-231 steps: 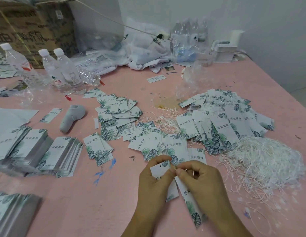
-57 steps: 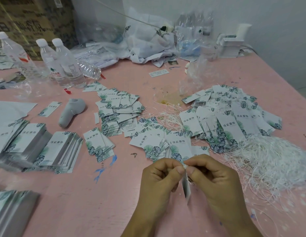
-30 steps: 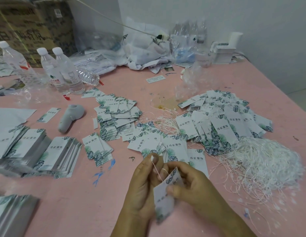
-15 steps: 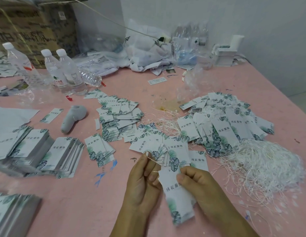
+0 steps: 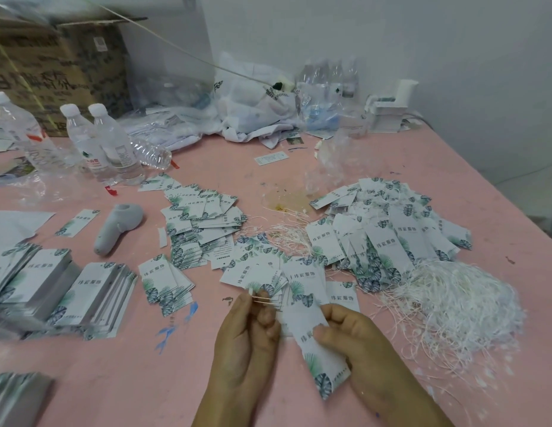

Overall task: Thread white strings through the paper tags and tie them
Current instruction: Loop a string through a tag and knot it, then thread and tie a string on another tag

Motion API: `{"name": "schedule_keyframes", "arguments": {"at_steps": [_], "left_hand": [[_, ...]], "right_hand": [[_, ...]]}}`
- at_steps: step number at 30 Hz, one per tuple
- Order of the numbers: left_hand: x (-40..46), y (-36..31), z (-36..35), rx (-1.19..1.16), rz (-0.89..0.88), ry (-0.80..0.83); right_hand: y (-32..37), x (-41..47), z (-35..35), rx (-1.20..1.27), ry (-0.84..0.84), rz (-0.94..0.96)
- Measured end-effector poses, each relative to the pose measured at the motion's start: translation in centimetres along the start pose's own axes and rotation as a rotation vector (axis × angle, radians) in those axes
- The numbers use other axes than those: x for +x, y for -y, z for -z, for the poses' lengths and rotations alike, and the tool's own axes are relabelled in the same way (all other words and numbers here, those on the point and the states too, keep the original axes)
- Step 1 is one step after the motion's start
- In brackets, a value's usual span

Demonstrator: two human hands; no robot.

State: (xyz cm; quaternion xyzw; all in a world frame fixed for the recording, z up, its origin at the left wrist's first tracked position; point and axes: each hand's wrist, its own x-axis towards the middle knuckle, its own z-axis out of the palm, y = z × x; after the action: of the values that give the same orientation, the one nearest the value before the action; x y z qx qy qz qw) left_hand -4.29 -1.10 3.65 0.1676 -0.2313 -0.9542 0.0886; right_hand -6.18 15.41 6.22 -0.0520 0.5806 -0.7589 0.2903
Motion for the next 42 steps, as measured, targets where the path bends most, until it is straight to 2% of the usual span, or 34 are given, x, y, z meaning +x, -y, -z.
{"name": "schedule_keyframes", "arguments": {"at_steps": [4,8,11,14,17,19,21,23,25,28,31,38,42], "left_hand": [[-1.2,1.8,0.1,0.481,-0.113,0.043],[-2.2,3.1,0.1,0.909,-0.287,0.199],[-2.4,3.0,0.2,1.030,-0.350,0.225],[-2.6,3.0,0.3,1.001,-0.322,0.197],[-2.5,3.0,0.5,1.005,-0.314,0.149],[-2.5,2.9,0.4,0.992,-0.307,0.117],[-2.5,3.0,0.4,0.957,-0.296,0.090],[-2.4,3.0,0.3,0.928,-0.298,0.059],[-2.3,2.9,0.1,0.945,-0.320,0.036],[-2.4,2.8,-0.2,0.963,-0.352,0.017],[-2.8,2.3,-0.6,0.981,-0.392,0.002],[-3.0,1.8,-1.3,1.001,-0.322,0.005],[-3.1,1.5,-1.6,0.943,-0.280,0.015]], "right_hand": [[0.1,0.6,0.3,0.240,-0.102,0.082],[0.5,0.7,0.1,0.251,-0.189,0.108],[1.7,0.7,0.5,0.207,-0.237,0.103],[5.1,1.6,2.0,0.091,-0.358,0.099],[10.3,3.7,4.5,0.080,-0.436,0.149],[13.0,5.5,6.2,-0.112,-0.534,0.178],[14.2,6.8,7.4,-0.606,-0.711,0.183],[13.5,6.4,6.6,-0.868,-0.806,0.307],[10.7,5.3,4.9,-0.909,-0.697,0.377],[4.4,4.0,1.9,-1.115,-0.463,0.183],[1.0,3.9,0.5,-1.353,-0.476,0.119],[1.9,4.3,1.4,-1.027,-0.407,0.056],[1.6,4.0,2.0,-1.027,-0.376,0.108]]}}
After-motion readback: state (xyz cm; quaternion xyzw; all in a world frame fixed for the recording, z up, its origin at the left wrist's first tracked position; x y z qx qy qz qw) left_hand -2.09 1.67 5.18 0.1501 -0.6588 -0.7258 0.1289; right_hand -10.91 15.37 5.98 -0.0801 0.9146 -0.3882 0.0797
